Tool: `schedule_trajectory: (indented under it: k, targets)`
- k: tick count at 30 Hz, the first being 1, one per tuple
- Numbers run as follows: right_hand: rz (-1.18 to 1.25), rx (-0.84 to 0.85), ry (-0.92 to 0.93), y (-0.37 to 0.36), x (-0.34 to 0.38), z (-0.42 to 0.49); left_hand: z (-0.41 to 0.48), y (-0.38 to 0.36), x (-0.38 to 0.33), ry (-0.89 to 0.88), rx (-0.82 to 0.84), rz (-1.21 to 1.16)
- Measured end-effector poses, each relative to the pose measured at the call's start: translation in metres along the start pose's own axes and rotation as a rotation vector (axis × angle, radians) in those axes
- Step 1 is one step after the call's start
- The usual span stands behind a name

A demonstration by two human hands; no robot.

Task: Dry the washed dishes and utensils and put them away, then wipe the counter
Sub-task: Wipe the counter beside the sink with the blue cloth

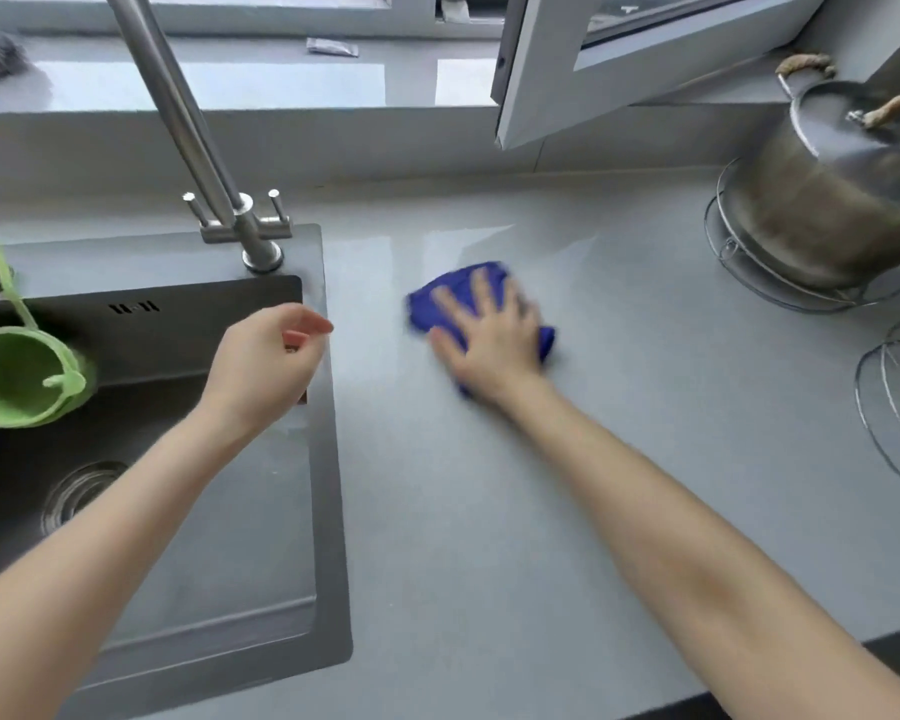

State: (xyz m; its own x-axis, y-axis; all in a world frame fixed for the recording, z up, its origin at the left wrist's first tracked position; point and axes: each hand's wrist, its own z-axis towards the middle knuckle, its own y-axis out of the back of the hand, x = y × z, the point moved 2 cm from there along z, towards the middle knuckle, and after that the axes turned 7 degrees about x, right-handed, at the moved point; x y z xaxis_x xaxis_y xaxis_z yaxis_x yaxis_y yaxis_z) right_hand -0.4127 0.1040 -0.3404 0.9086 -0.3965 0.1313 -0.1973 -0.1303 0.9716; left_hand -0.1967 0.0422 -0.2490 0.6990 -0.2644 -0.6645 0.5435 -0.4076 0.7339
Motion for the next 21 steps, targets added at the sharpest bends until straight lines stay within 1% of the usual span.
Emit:
schedule_trajectory:
  k: [2,3,4,5,6,7,8,9,10,12,13,14,15,16,17,19,20,21]
  targets:
    - [-0.029,0.013,0.448,-0.023,0.049,-0.083,0.014,0.005,0.0,-0.02,0.009,0.017]
    - [-0.024,0.051,0.606,-0.031,0.055,-0.136,0.02,0.006,0.001,-0.023,0.026,0.022]
    - [-0.03,0.11,0.723,-0.036,0.047,-0.181,0.026,0.007,0.001,-0.025,0.042,0.019]
    - [-0.031,0.141,0.802,-0.036,0.027,-0.208,0.032,0.007,0.002,-0.025,0.051,0.009]
    - [-0.035,0.133,0.845,-0.032,-0.003,-0.217,0.037,0.007,0.003,-0.024,0.054,-0.003]
    - [-0.051,0.097,0.824,-0.026,-0.04,-0.207,0.043,0.007,0.004,-0.023,0.058,-0.011]
    - [-0.066,0.043,0.734,-0.02,-0.078,-0.185,0.047,0.006,0.004,-0.022,0.065,-0.015]
    - [-0.088,-0.027,0.581,-0.012,-0.116,-0.151,0.051,0.005,0.005,-0.023,0.074,-0.018]
    - [-0.093,-0.087,0.355,-0.003,-0.148,-0.112,0.055,0.002,0.005,-0.025,0.081,-0.021]
    - [-0.026,-0.176,-0.184,0.02,-0.182,-0.03,0.062,-0.003,0.004,-0.021,0.081,-0.027]
    - [0.051,-0.174,-0.415,0.029,-0.179,0.008,0.064,-0.006,0.002,-0.016,0.075,-0.03]
    - [0.117,-0.138,-0.569,0.036,-0.16,0.038,0.066,-0.01,-0.001,-0.012,0.063,-0.033]
    - [0.122,-0.118,-0.594,0.038,-0.129,0.062,0.069,-0.013,-0.004,-0.011,0.043,-0.037]
    - [0.093,-0.119,-0.505,0.034,-0.089,0.078,0.071,-0.015,-0.008,-0.013,0.018,-0.038]
    - [0.068,-0.121,-0.336,0.025,-0.044,0.085,0.074,-0.018,-0.012,-0.014,-0.016,-0.037]
    - [0.038,-0.073,0.117,0.003,0.042,0.066,0.08,-0.023,-0.017,0.002,-0.107,-0.027]
    - [0.021,-0.025,0.339,-0.006,0.07,0.051,0.082,-0.027,-0.017,0.027,-0.146,-0.002]
    - [0.014,-0.008,0.503,-0.008,0.08,0.045,0.083,-0.031,-0.016,0.065,-0.171,0.038]
